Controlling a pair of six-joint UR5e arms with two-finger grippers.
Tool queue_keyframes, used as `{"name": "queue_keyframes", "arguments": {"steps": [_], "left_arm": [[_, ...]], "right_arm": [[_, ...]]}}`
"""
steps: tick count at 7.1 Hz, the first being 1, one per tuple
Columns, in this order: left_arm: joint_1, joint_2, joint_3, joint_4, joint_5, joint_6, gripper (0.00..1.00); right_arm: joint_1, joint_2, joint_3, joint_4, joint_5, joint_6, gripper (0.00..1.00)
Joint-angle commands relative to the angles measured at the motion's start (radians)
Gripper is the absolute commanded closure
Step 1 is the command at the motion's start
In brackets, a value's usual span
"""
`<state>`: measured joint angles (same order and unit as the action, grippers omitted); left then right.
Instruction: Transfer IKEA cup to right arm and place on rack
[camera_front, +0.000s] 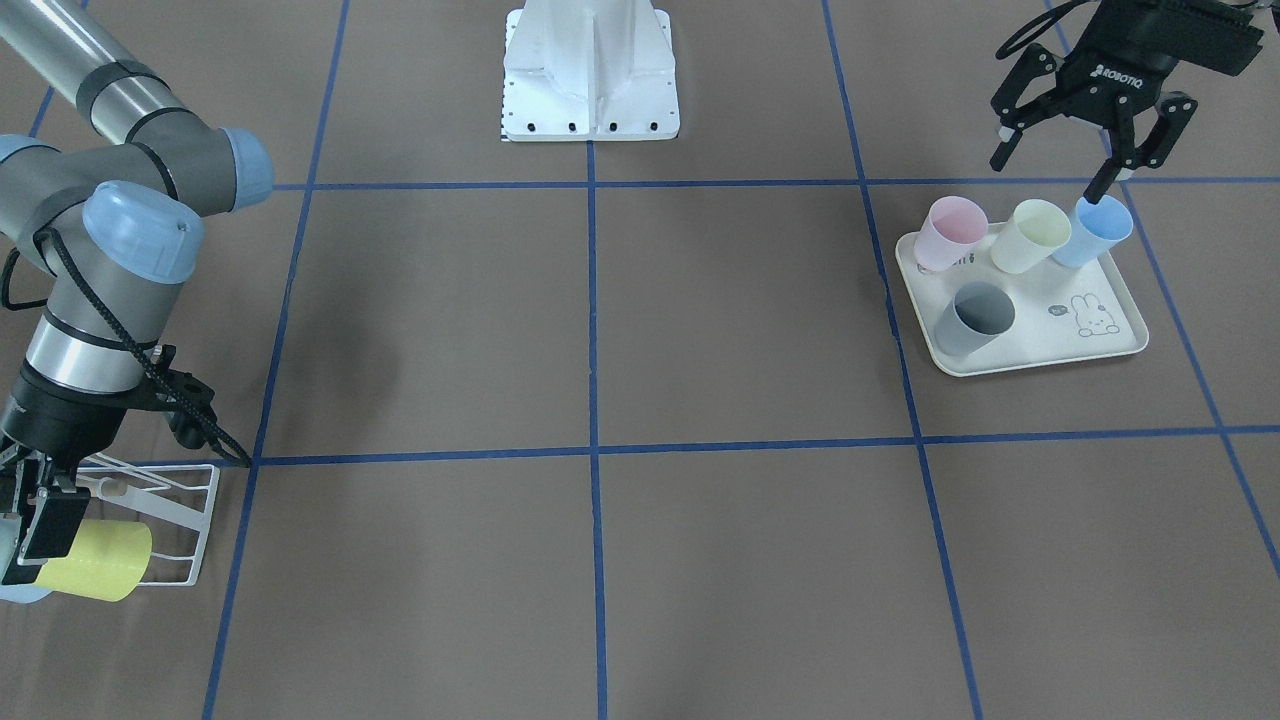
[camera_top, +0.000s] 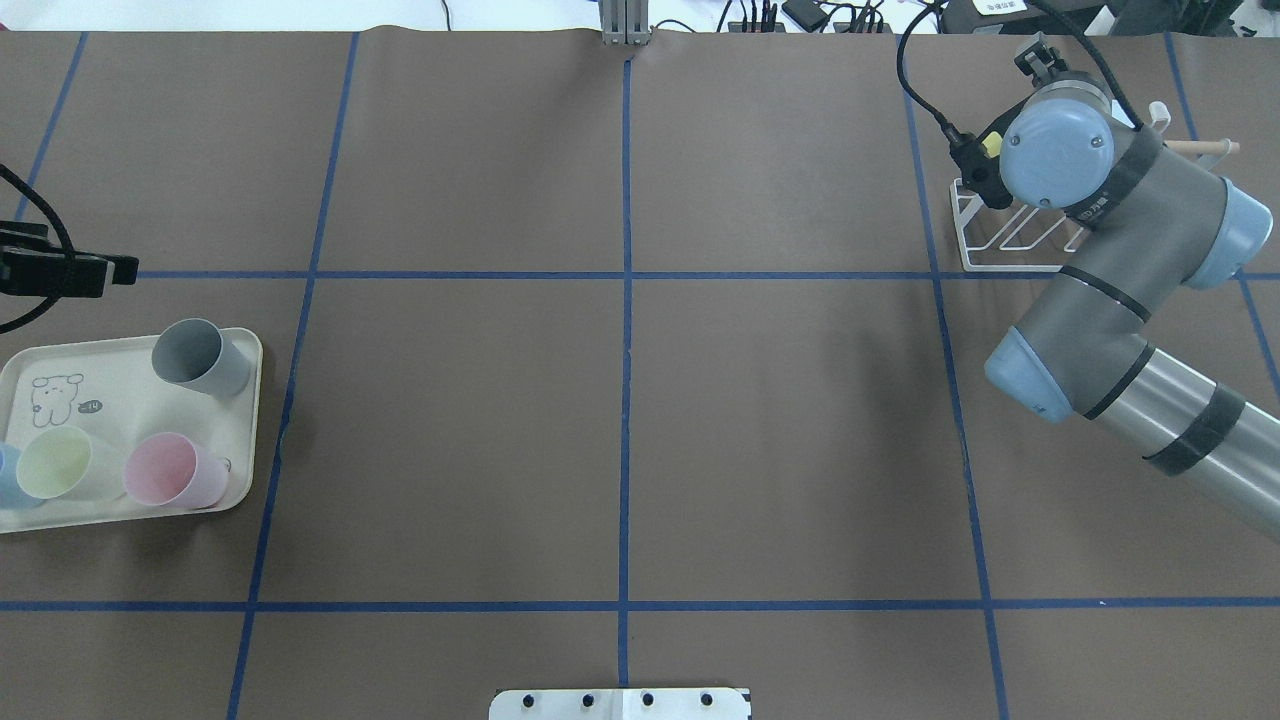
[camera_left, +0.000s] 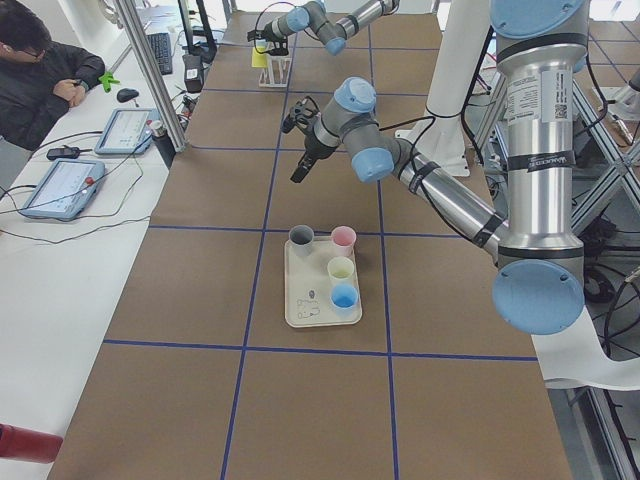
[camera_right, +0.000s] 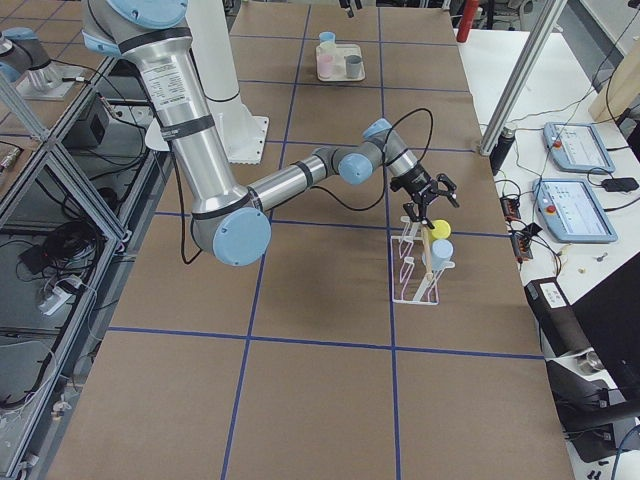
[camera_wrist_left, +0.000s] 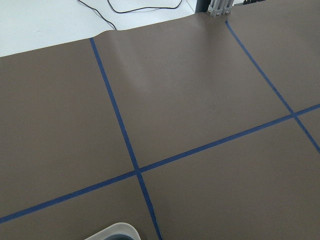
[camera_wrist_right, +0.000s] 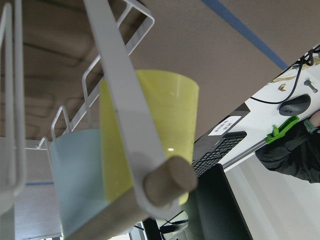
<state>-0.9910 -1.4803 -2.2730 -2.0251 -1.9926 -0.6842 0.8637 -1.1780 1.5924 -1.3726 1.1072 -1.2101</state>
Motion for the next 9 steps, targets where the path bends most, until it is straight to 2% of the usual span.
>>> {"name": "queue_keyframes", "arguments": {"steps": [1,3,5,6,7,8,9], "left_arm": [[0.000,0.000,0.003,0.000,0.002,0.002,0.00],[0.000,0.002,0.012,-0.001,0.002,0.006,0.00],[0.000,0.003,0.033,-0.003,0.012,0.012,0.00],[0.000,0.032,0.044,-0.036,0.015,0.014,0.00],[0.000,0.104,0.055,-0.126,0.017,0.014,0.00],[0.002,0.150,0.106,-0.241,0.017,0.008,0.00],[0.006,0.152,0.177,-0.301,0.017,0.005,0.00]], "right_arm": [[0.000,0.035,0.070,0.012,0.035,0.068,0.01],[0.000,0.048,0.205,0.013,0.202,0.333,0.01],[-0.066,0.047,0.311,0.016,0.298,0.717,0.01],[-0.119,0.049,0.349,0.020,0.306,0.909,0.00],[-0.174,0.048,0.394,0.023,0.306,1.107,0.00],[-0.228,0.052,0.437,0.055,0.304,1.328,0.00],[-0.280,0.063,0.445,0.144,0.304,1.444,0.00]]}}
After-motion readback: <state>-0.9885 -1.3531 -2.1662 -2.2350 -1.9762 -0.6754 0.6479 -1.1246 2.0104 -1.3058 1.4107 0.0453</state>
